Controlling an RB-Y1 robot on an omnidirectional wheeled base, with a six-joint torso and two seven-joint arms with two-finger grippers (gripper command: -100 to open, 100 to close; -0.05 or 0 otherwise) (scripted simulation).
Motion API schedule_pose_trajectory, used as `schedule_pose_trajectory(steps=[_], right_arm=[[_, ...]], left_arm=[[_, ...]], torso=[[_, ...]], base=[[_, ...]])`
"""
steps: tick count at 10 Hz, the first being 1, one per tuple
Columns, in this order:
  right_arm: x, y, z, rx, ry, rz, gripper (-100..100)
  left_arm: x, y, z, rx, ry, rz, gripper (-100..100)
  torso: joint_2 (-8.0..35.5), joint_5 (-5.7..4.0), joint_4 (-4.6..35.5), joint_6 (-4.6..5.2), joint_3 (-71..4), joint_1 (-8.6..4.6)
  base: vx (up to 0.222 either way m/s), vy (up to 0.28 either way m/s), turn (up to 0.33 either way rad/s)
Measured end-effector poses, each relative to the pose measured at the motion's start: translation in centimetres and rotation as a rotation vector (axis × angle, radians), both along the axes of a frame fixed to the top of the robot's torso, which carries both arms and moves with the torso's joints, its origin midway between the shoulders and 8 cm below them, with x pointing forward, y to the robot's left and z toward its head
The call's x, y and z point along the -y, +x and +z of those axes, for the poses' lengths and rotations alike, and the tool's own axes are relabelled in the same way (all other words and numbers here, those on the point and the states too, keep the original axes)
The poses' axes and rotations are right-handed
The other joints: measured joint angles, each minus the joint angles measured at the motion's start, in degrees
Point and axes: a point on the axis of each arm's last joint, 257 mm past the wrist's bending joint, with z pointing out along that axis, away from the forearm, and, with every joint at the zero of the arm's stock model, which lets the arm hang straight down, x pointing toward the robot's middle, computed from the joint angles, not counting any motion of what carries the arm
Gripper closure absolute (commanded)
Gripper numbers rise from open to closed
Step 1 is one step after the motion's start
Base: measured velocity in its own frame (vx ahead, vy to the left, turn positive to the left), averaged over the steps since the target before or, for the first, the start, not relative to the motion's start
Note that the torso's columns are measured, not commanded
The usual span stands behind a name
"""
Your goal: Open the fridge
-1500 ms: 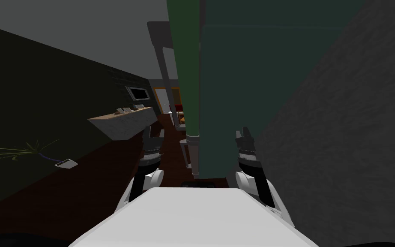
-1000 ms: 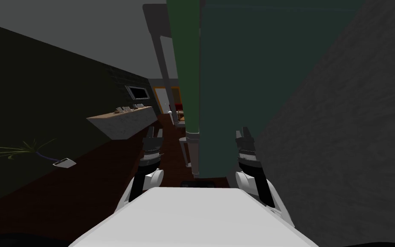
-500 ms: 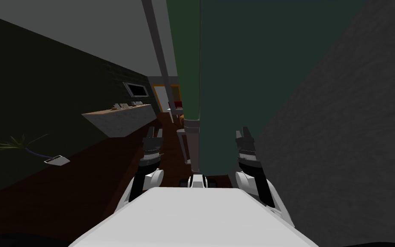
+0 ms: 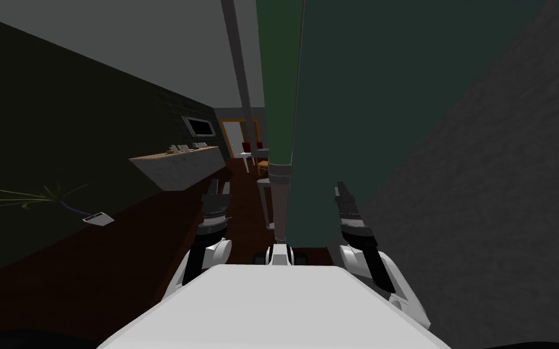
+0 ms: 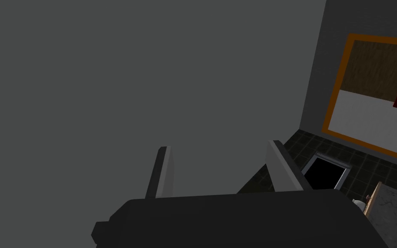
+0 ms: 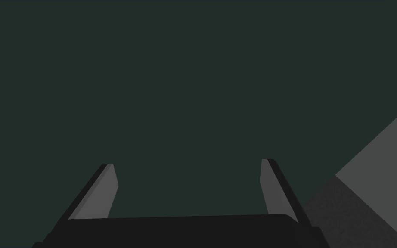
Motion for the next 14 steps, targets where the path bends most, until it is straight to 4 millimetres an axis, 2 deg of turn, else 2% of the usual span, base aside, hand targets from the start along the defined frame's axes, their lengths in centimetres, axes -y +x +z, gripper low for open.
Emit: schedule_pose_trajectory(steps=[6,14], right_arm=[[1.6,0.7,-2.6,-0.102,-0.324,-0.152,-100],[5.3,1.4,-5.1,-0.208,-0.746,-0.349,-100]], left_arm=[[0.0,0.0,0.0,0.000,0.000,0.000,0],[0.0,0.0,0.0,0.000,0.000,0.000,0]], torso=[[-0.01,-0.02,0.00,0.01,0.00,-0.09],[-0.01,-0.01,0.00,-0.01,-0.01,-0.01]], base=[[-0.022,0.086,0.053],[-0.015,0.091,0.053]])
